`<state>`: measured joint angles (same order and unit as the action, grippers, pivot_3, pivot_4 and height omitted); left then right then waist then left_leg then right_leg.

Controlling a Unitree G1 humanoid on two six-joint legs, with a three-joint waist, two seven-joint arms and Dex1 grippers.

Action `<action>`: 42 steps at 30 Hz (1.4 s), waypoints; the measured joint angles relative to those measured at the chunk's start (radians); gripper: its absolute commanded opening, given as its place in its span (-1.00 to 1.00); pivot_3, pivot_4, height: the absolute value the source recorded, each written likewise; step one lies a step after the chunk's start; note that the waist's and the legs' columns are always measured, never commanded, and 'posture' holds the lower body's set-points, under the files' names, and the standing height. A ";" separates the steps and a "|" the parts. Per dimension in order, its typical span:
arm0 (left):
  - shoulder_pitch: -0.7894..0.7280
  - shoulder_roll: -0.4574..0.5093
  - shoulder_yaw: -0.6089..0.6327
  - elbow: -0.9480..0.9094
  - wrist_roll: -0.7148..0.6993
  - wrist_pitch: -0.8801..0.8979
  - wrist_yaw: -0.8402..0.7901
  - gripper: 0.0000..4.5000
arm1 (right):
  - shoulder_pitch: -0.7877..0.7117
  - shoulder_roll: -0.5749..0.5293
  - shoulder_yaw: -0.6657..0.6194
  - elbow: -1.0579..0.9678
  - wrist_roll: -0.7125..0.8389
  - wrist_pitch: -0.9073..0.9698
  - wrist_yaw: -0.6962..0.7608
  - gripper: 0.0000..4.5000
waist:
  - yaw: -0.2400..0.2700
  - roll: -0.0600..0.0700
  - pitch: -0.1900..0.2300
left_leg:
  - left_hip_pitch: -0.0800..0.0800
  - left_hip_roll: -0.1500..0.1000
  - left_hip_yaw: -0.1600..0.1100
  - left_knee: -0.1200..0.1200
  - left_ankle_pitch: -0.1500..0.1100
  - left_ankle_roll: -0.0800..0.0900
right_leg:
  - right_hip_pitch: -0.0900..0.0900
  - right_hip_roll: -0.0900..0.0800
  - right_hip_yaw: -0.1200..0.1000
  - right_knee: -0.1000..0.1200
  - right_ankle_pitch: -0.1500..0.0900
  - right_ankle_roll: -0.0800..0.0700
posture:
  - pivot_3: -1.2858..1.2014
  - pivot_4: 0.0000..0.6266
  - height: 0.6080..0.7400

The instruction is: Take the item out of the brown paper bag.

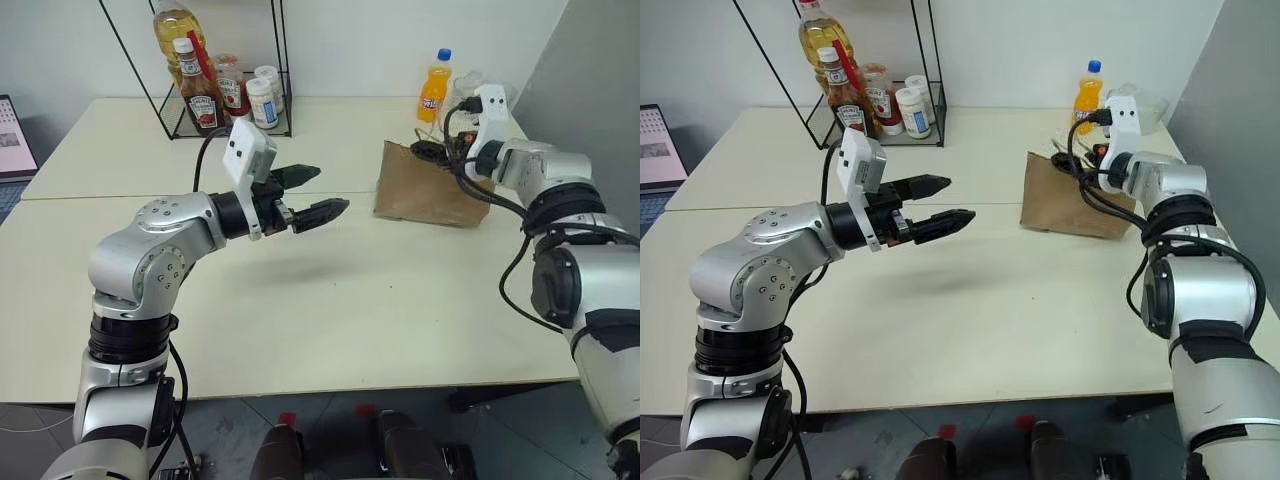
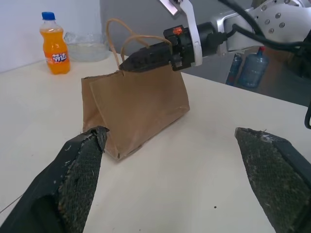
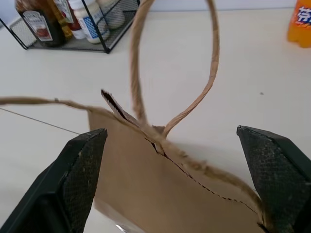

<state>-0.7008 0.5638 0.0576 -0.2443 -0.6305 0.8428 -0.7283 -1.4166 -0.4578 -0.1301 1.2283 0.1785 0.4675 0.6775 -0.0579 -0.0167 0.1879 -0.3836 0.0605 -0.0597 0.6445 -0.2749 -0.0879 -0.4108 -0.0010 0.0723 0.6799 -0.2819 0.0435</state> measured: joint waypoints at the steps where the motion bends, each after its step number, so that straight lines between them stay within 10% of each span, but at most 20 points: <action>1: 0.000 -0.001 0.003 0.000 -0.001 0.000 0.004 0.99 | -0.008 0.004 -0.006 0.005 0.000 0.010 0.008 1.00 | 0.000 0.000 0.000 | 0.000 0.000 0.000 0.000 0.000 0.000 | 0.000 0.000 0.000 0.000 0.000 0.000 | 0.03 -0.52 1.00; 12: 0.002 -0.012 0.020 -0.001 -0.024 0.000 0.041 1.00 | -0.011 0.046 -0.008 0.008 -0.003 -0.020 0.063 0.92 | 0.000 0.000 0.000 | 0.000 0.000 0.000 0.000 0.000 0.000 | 0.000 0.000 0.000 0.000 0.000 0.000 | 0.03 -0.52 1.00; 25: 0.026 -0.013 0.022 -0.022 -0.029 -0.002 0.061 1.00 | -0.011 0.046 -0.067 0.019 0.001 -0.071 0.020 -0.99 | 0.000 0.000 0.000 | 0.000 0.000 0.000 0.000 0.000 0.000 | 0.000 0.000 0.000 0.000 0.000 0.000 | 0.03 -0.52 1.00; 42: 0.070 0.004 0.077 -0.088 -0.091 0.052 0.095 1.00 | -0.010 0.059 -0.070 -0.025 0.004 -0.013 0.152 -0.99 | -0.006 0.001 0.001 | 0.000 0.000 0.000 0.000 0.000 0.000 | 0.000 0.000 0.000 0.000 0.000 0.000 | 0.03 -0.52 1.00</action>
<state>-0.6304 0.5677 0.1350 -0.3327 -0.7216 0.8952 -0.6329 -1.4266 -0.3986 -0.2006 1.2031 0.1825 0.4549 0.8293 -0.0639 -0.0158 0.1884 -0.3837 0.0607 -0.0596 0.6444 -0.2748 -0.0881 -0.4112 -0.0012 0.0722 0.6804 -0.2819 0.0435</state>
